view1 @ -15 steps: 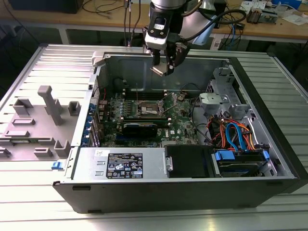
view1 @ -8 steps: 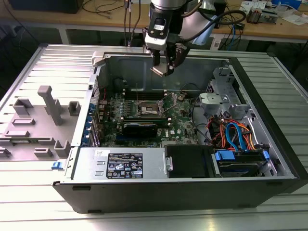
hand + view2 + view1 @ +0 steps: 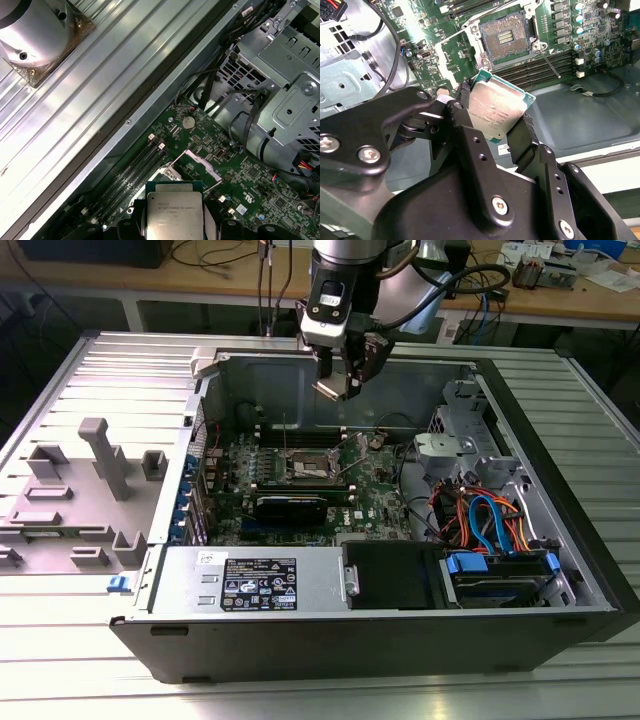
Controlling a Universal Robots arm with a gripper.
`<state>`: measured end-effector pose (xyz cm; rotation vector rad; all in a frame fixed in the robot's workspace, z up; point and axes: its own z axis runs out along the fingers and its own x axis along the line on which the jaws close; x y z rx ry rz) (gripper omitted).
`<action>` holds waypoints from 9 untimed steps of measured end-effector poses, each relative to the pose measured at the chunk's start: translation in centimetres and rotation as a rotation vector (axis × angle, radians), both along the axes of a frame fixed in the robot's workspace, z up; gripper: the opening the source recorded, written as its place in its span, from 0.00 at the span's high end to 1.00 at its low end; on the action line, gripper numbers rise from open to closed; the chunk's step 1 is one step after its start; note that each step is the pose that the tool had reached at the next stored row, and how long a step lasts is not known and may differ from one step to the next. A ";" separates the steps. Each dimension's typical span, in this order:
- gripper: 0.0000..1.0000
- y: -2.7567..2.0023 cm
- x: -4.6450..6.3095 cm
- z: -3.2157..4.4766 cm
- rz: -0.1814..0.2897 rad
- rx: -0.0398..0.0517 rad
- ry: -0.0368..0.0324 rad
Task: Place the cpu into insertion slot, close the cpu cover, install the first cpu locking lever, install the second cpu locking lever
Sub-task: 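Place the cpu into insertion slot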
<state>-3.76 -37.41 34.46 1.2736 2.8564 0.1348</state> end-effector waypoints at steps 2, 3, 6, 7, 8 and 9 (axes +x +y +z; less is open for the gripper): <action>0.46 0.00 0.0 0.00 0.000 0.0000 0.0000; 0.46 0.00 0.0 0.00 0.000 0.0000 0.0000; 0.46 0.00 0.0 -0.01 0.000 0.0000 0.0000; 0.46 0.00 0.0 0.00 0.000 0.0000 0.0000; 0.46 0.00 0.0 -0.01 0.000 -0.0001 0.0000; 0.46 0.00 0.0 -0.02 -0.001 0.0000 -0.0001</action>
